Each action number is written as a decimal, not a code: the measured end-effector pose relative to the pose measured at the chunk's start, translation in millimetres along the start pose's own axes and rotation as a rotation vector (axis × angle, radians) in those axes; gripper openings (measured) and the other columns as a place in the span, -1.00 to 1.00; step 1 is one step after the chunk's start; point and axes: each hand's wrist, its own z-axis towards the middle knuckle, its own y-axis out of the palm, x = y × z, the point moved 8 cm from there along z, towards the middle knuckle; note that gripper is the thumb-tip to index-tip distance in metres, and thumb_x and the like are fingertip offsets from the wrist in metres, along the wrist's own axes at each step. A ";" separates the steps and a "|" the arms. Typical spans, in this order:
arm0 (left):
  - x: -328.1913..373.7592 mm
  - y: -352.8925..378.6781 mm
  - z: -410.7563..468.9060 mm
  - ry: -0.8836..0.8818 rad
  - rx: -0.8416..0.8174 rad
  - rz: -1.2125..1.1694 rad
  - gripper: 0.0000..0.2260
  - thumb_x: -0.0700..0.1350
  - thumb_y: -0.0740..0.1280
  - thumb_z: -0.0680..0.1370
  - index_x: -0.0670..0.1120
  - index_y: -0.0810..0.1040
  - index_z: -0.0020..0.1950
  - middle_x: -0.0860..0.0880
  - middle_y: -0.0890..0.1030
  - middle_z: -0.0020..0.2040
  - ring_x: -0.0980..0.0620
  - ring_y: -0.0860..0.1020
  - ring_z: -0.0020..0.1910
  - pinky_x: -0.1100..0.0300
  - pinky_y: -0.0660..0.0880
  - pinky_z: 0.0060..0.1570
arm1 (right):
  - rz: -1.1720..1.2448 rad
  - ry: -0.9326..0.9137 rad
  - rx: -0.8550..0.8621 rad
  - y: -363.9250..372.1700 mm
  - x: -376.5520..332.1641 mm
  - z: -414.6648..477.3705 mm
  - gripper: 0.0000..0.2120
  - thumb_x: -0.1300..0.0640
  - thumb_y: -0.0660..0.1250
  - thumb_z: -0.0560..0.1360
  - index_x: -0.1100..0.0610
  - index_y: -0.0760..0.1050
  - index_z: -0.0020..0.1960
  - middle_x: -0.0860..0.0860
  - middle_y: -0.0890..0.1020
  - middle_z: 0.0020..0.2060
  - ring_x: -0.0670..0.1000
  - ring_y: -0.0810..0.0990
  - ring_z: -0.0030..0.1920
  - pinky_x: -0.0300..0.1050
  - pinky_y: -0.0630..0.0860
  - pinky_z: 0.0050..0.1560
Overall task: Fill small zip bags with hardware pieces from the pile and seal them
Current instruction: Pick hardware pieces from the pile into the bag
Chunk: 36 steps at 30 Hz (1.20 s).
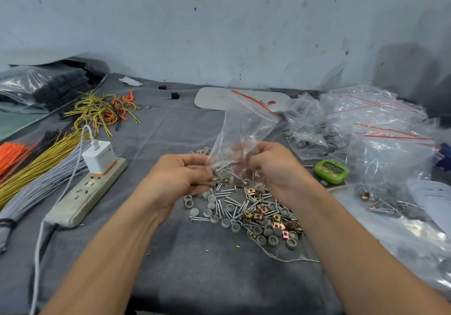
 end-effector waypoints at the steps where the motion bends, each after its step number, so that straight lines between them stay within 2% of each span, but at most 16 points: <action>1: 0.2 0.7 -0.2 0.003 0.008 -0.011 -0.89 -0.33 0.42 0.54 -0.20 0.67 0.04 -0.10 0.72 -0.22 0.09 0.70 -0.29 0.33 0.57 -0.35 | 0.000 -0.002 0.007 -0.8 0.3 0.1 -0.61 0.60 0.18 0.43 0.22 0.62 -0.02 0.07 0.76 -0.23 0.01 0.69 -0.33 -0.13 0.58 -0.35; 4: 0.8 -0.7 1.0 0.013 0.065 -0.023 -0.92 -0.29 0.39 0.58 -0.22 0.66 0.04 -0.08 0.70 -0.27 0.08 0.70 -0.32 0.32 0.58 -0.37 | 0.016 0.009 -0.006 0.4 2.7 1.8 -0.51 0.63 0.17 0.42 0.15 0.62 0.06 0.03 0.76 -0.23 -0.01 0.68 -0.35 -0.14 0.62 -0.32; 8: -1.0 3.1 0.7 -0.014 0.030 -0.041 -0.85 -0.29 0.27 0.65 -0.22 0.65 0.06 -0.12 0.74 -0.17 0.05 0.72 -0.26 0.28 0.63 -0.29 | 0.008 0.050 0.001 -1.1 6.1 4.4 -0.44 0.62 0.17 0.41 0.16 0.57 0.24 0.00 0.76 -0.24 0.01 0.71 -0.30 -0.09 0.60 -0.28; 11: -2.7 4.1 0.7 -0.049 0.001 -0.035 -0.77 -0.38 0.24 0.60 -0.20 0.67 0.09 -0.18 0.74 -0.05 -0.03 0.74 -0.14 0.25 0.65 -0.24 | 0.024 0.068 -0.006 -1.6 5.9 4.3 -0.45 0.63 0.15 0.39 0.20 0.58 0.21 0.01 0.74 -0.31 0.01 0.73 -0.29 -0.13 0.61 -0.35; 14: -3.9 5.3 0.5 -0.031 -0.024 0.012 -0.65 -0.48 0.23 0.51 -0.16 0.66 0.11 -0.09 0.74 -0.04 0.00 0.73 -0.10 0.29 0.61 -0.23 | 0.027 0.076 -0.005 -1.7 6.1 2.9 -0.50 0.63 0.15 0.40 0.23 0.59 0.16 0.01 0.73 -0.33 0.03 0.72 -0.27 -0.15 0.60 -0.36; 16: -4.5 7.1 -0.1 0.006 -0.045 0.079 -0.62 -0.51 0.27 0.47 -0.14 0.66 0.13 -0.04 0.71 -0.11 0.08 0.67 -0.18 0.28 0.57 -0.19 | 0.037 0.069 -0.004 -2.4 6.3 3.0 -0.53 0.61 0.16 0.41 0.26 0.59 0.15 0.02 0.74 -0.30 0.07 0.70 -0.26 -0.10 0.61 -0.27; 19: -6.3 6.6 0.9 0.019 -0.059 0.165 -0.59 -0.52 0.31 0.45 -0.14 0.68 0.15 -0.06 0.69 -0.13 0.04 0.55 -0.18 0.18 0.46 -0.09 | 0.024 0.049 -0.014 -2.5 4.7 2.1 -0.63 0.54 0.25 0.45 0.27 0.60 0.16 0.09 0.76 -0.17 0.15 0.67 -0.12 0.06 0.58 -0.03; 20: -7.0 6.1 1.6 0.014 -0.062 0.169 -0.58 -0.53 0.30 0.45 -0.16 0.68 0.16 -0.10 0.69 -0.10 0.02 0.55 -0.16 0.18 0.45 -0.09 | 0.026 0.044 -0.009 -3.1 4.0 2.1 -0.62 0.51 0.30 0.46 0.28 0.58 0.23 0.11 0.76 -0.08 0.13 0.69 -0.07 0.04 0.61 -0.03; 22: -8.2 5.4 2.8 0.009 -0.058 0.163 -0.59 -0.54 0.29 0.45 -0.18 0.67 0.16 -0.13 0.63 -0.12 0.06 0.56 -0.20 0.23 0.45 -0.14 | 0.046 0.057 -0.001 -4.1 5.8 3.5 -0.49 0.46 0.33 0.50 0.29 0.45 0.44 0.15 0.75 0.02 0.04 0.73 -0.09 -0.09 0.62 -0.18; 24: -8.3 6.5 3.2 0.008 -0.060 0.146 -0.64 -0.55 0.28 0.46 -0.22 0.67 0.10 -0.12 0.57 -0.17 0.09 0.57 -0.27 0.22 0.44 -0.14 | 0.048 0.065 -0.002 -3.9 7.2 4.0 -0.46 0.44 0.30 0.55 0.28 0.34 0.52 0.14 0.76 -0.07 -0.02 0.71 -0.22 -0.11 0.62 -0.30; 25: -8.7 7.6 3.3 0.004 -0.067 0.131 -0.65 -0.55 0.27 0.46 -0.24 0.66 0.09 -0.13 0.56 -0.17 0.06 0.57 -0.24 0.19 0.43 -0.12 | 0.048 0.069 0.002 -4.5 8.2 4.7 -0.47 0.44 0.28 0.57 0.28 0.33 0.52 0.14 0.77 -0.10 0.01 0.71 -0.21 -0.07 0.65 -0.28; 27: -8.7 9.2 3.7 -0.001 -0.081 0.108 -0.62 -0.57 0.25 0.44 -0.26 0.65 0.12 -0.16 0.57 -0.12 -0.03 0.53 -0.13 0.15 0.41 -0.08 | 0.033 0.061 0.014 -6.1 9.0 6.1 -0.54 0.45 0.27 0.58 0.30 0.39 0.46 0.15 0.76 -0.14 0.09 0.72 -0.16 0.08 0.71 -0.13; 28: -8.4 10.4 3.4 -0.003 -0.090 0.106 -0.59 -0.58 0.24 0.42 -0.24 0.66 0.11 -0.15 0.61 -0.11 -0.04 0.53 -0.11 0.16 0.42 -0.08 | 0.015 0.047 0.014 -6.1 8.2 6.3 -0.61 0.46 0.27 0.57 0.31 0.45 0.39 0.15 0.76 -0.16 0.10 0.73 -0.19 0.07 0.68 -0.14; 31: -7.4 13.2 0.9 -0.004 -0.117 0.115 -0.55 -0.60 0.20 0.38 -0.19 0.69 0.02 -0.10 0.67 -0.15 -0.01 0.57 -0.13 0.19 0.45 -0.10 | 0.012 0.015 -0.002 -3.4 4.6 5.6 -0.79 0.46 0.28 0.56 0.30 0.59 0.12 0.17 0.75 -0.16 0.12 0.68 -0.27 -0.05 0.63 -0.28; 33: -7.9 12.2 1.4 -0.007 -0.104 0.126 -0.58 -0.60 0.20 0.38 -0.26 0.68 0.04 -0.12 0.65 -0.14 -0.05 0.52 -0.09 0.10 0.38 -0.01 | 0.062 0.008 -0.015 -2.3 2.5 4.8 -0.81 0.47 0.30 0.55 0.26 0.63 0.01 0.18 0.75 -0.17 0.12 0.66 -0.27 -0.11 0.64 -0.34; 36: -9.8 11.1 3.6 -0.012 -0.094 0.121 -0.67 -0.55 0.23 0.40 -0.37 0.62 0.09 -0.19 0.57 -0.09 -0.08 0.42 -0.05 0.03 0.27 0.02 | 0.122 0.009 -0.026 -1.7 -0.8 2.0 -0.78 0.48 0.30 0.55 0.23 0.62 -0.10 0.14 0.73 -0.23 0.07 0.67 -0.32 -0.22 0.57 -0.44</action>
